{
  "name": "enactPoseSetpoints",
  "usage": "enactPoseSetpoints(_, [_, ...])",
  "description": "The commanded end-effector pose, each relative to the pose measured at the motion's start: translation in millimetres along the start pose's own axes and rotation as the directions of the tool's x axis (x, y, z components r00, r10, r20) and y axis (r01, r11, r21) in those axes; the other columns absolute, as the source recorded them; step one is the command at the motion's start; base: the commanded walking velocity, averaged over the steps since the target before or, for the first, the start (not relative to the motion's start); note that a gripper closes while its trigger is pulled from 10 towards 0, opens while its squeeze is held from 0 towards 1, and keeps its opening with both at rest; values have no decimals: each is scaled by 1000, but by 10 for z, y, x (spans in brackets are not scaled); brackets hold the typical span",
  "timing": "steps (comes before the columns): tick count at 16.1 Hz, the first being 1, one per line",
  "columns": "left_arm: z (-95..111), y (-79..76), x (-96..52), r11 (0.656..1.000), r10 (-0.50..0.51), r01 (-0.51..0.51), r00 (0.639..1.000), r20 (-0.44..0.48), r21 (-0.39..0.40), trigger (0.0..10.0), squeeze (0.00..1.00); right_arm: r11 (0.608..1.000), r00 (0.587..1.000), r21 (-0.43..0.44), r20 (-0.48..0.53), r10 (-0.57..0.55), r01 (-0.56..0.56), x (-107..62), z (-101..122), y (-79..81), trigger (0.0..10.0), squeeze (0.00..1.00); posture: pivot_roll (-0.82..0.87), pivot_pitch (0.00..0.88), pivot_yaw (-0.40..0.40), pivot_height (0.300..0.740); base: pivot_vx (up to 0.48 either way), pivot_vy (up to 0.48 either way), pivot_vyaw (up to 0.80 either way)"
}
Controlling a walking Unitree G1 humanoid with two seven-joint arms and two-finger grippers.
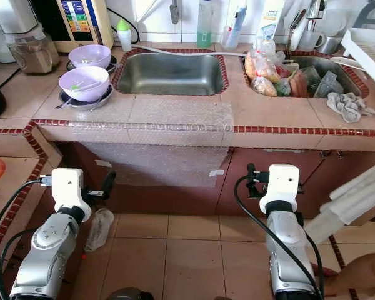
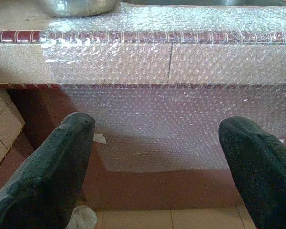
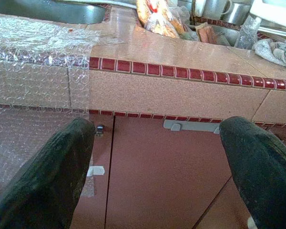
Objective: Kitchen organization
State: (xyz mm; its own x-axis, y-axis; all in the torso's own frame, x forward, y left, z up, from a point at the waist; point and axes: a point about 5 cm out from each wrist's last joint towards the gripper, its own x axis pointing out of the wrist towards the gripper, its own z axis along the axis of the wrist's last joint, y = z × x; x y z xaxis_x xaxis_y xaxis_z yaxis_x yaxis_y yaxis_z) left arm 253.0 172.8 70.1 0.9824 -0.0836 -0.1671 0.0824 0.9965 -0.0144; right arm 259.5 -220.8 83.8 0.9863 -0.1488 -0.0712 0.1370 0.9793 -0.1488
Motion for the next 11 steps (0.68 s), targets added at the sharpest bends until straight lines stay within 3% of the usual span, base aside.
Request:
enactPoseSetpoints(1, [134, 55, -248, 988, 150, -152, 984, 92, 15, 10000, 0, 958, 961, 82, -30, 276, -273, -162, 92, 459, 10000, 0, 72, 0, -78, 740, 0, 0, 0])
enactPoseSetpoints(4, [259, -7, -293, 995, 95, -95, 987, 127, -10, 10000, 0, 968, 973, 100, 16, 231, -231, -186, 284, 259, 10000, 0, 9, 0, -80, 740, 0, 0, 0])
enactPoseSetpoints(5, [110, -20, -267, 997, 71, -73, 992, 106, 16, 10000, 0, 968, 972, 85, 7, 236, -235, -197, 169, 265, 10000, 0, 4, 0, -58, 740, 0, 0, 0])
enactPoseSetpoints(6, [39, 12, -253, 991, 115, -120, 990, 82, 55, 10000, 0, 977, 977, 37, -43, 210, -209, -189, 58, 240, 10000, 0, 12, 0, -49, 740, 0, 0, 0])
enactPoseSetpoints(7, [145, 8, -266, 990, 142, -142, 986, 93, -7, 10000, 0, 983, 986, 90, -29, 165, -162, -213, 129, 197, 10000, 0, 18, 0, -24, 740, 0, 0, 0])
enactPoseSetpoints(8, [258, -35, -243, 996, 92, -93, 986, 142, 1, 10000, 0, 985, 989, 85, 2, 150, -149, -237, 169, 206, 10000, 0, 23, 0, -21, 740, 0, 0, 0])
enactPoseSetpoints(10, [285, 24, -121, 992, 124, -120, 981, 148, -36, 10000, 0, 983, 993, 155, -56, 106, -97, -170, 63, 320, 10000, 0, 26, 0, -32, 740, 0, 0, 0])
enactPoseSetpoints(11, [359, -21, -101, 995, 99, -98, 980, 172, -15, 10000, 0, 984, 987, 72, 13, 163, -163, -128, 175, 377, 10000, 0, 31, 0, -49, 740, 0, 0, 0])
